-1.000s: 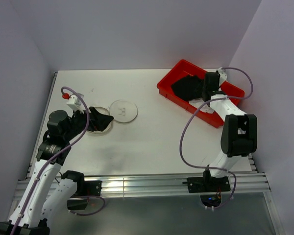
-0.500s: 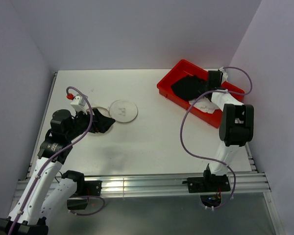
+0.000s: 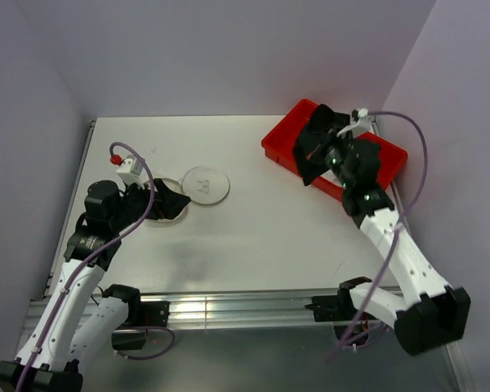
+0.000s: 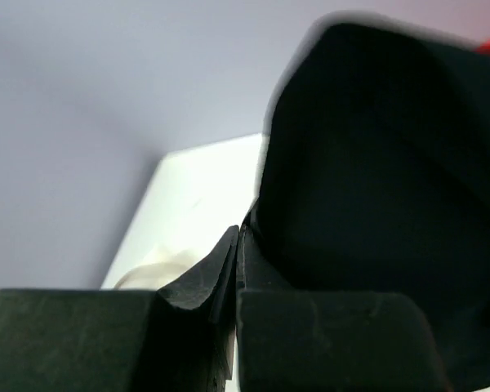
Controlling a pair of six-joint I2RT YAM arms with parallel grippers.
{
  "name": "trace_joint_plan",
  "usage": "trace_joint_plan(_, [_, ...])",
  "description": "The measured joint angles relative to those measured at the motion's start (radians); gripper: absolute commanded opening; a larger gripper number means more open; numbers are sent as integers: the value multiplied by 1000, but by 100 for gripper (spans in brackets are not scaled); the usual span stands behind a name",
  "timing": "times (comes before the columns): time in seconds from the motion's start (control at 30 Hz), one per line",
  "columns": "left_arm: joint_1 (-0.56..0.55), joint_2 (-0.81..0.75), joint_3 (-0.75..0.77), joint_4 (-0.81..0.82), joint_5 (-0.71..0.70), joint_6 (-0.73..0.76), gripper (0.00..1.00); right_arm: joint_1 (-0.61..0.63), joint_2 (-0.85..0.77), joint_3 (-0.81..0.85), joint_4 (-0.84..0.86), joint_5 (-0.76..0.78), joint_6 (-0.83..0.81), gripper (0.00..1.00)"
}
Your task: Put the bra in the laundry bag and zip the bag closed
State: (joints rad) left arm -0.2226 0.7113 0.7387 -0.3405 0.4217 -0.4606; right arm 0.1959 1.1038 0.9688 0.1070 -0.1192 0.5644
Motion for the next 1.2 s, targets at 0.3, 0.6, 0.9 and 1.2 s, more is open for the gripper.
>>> trace_joint_plan(0.3, [-1,44,-7,18,12,-27,99,333,-230,-515,-93,-1,65,79])
trace_joint_plan(0.6, [-232,174,-9,56,-88,-111,92,345,-446,-484,-339,153,46,0])
trace_joint_plan(0.9, [-628,576,133,206,-328,-131,81,345,-430,-503,-388,406,97,0])
trace_joint_plan(1.2, [-731,1022,443,297,-384,-84,69,340,-761,-569,-459,602,164,0])
